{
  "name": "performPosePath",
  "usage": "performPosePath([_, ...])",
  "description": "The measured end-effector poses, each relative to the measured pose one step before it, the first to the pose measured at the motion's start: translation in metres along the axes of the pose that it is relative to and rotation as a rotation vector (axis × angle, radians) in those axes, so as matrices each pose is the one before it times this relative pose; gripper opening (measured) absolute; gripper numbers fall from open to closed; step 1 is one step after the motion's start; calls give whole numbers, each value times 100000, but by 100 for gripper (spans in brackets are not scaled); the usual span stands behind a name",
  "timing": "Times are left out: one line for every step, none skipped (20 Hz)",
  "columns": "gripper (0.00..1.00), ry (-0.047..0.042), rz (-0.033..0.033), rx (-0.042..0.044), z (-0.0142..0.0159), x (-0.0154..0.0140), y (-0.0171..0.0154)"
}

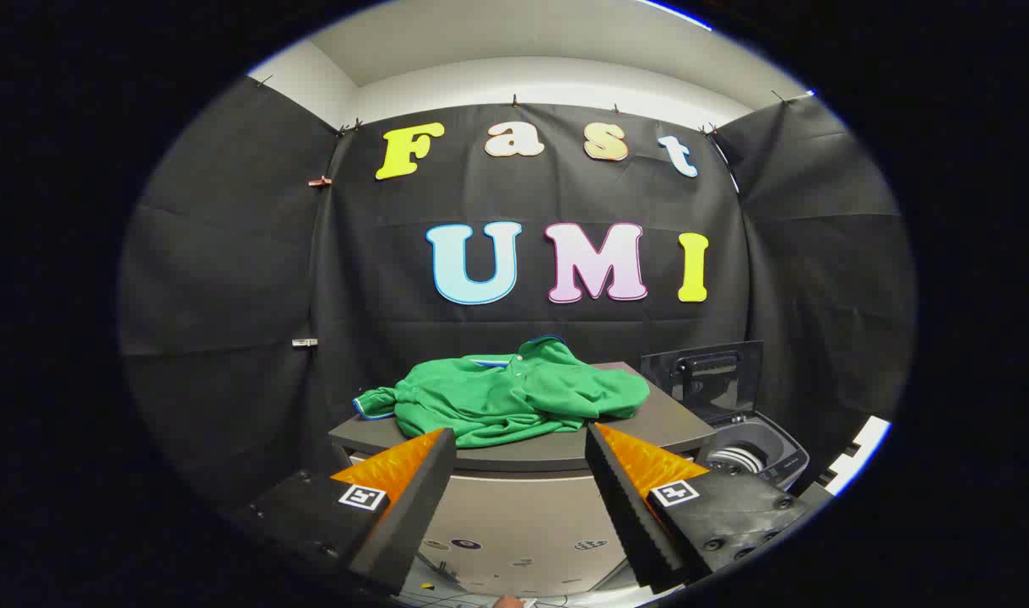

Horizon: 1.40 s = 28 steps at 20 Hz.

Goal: Put the clothes into the washing machine and then close the washing machine lid.

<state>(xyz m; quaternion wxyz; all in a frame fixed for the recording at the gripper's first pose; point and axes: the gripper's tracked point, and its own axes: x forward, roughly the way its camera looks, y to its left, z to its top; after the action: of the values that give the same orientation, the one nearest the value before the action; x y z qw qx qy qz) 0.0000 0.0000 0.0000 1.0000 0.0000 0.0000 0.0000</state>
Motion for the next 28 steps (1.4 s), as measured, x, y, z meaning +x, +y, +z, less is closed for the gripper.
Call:
performPosePath([98, -201, -309, -63, 39, 27, -132])
performPosePath([98, 157, -23, 355, 36, -63, 44])
performPosePath([98, -159, -22, 221, 79, 46, -57])
performPosePath([98, -79, 196, -15, -29, -24, -29])
performPosePath([98, 223, -120, -16, -49, -1, -54])
performPosePath([98, -43, -88, -78, 116, -23, 55])
performPosePath([98, 102, 87, 171, -12, 13, 24])
performPosePath([98, 74, 42, 215, -37, 74, -43])
performPosePath([98, 162, 235, 279, -25, 65, -10])
performPosePath([98, -22, 126, 194, 28, -53, 38])
performPosePath([98, -150, 76, 28, 27, 41, 5])
performPosePath([98, 175, -509, -98, -57, 71, -167])
performPosePath([98, 41, -341, -288, -17, -4, -12])
performPosePath([98, 117, 270, 27, 0, 33, 231])
performPosePath([98, 10, -44, 116, 25, 25, 26])
performPosePath([98, 191, 208, -56, -7, 55, -14])
performPosePath([98, -37, 212, -378, 78, 179, 97])
performPosePath([98, 312, 83, -679, 63, 197, 21])
performPosePath([98, -483, -312, -893, 361, 377, 25])
performPosePath([98, -319, -594, -623, 448, 517, -73])
performPosePath([98, 387, -287, -410, 309, 673, 50])
performPosePath([98, 17, -1488, -583, 608, 1032, -371])
performPosePath([98, -571, -734, -472, 504, 637, -266])
performPosePath([98, -124, -854, -1036, 659, 926, -129])
performPosePath([98, 201, -423, -6, 504, 854, -112])
performPosePath([98, -86, 222, 761, 518, 891, 233])
performPosePath([98, 687, 78, 939, 364, 1012, -15])
performPosePath([98, 574, -48, 926, 330, 1164, 91])
